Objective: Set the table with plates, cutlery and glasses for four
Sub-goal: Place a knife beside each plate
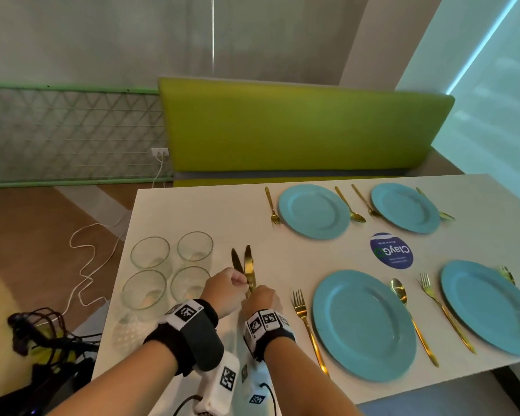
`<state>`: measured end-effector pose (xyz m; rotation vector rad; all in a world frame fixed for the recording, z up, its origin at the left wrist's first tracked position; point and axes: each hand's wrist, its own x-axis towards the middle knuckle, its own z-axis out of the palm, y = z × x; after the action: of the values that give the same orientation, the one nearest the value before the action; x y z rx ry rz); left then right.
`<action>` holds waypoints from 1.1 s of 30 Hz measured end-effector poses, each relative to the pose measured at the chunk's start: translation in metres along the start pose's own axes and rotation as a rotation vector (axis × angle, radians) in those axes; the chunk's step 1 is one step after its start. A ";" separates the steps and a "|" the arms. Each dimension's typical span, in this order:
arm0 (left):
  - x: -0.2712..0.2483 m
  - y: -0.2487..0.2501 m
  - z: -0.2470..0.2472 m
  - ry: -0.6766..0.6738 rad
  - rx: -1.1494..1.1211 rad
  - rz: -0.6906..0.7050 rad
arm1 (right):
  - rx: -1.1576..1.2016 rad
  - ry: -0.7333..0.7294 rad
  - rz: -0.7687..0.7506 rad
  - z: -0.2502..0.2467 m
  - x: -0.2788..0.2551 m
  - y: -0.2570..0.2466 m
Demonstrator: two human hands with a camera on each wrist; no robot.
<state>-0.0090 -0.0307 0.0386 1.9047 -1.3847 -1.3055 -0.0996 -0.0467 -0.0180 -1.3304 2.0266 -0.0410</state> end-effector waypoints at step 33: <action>0.001 0.017 0.035 -0.312 -0.427 -0.200 | 0.689 -0.237 -0.166 -0.069 -0.013 0.034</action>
<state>-0.0481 -0.0328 0.0357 1.6244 -0.9547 -1.8862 -0.1630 -0.0432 0.0277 -0.9914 1.4936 -0.5755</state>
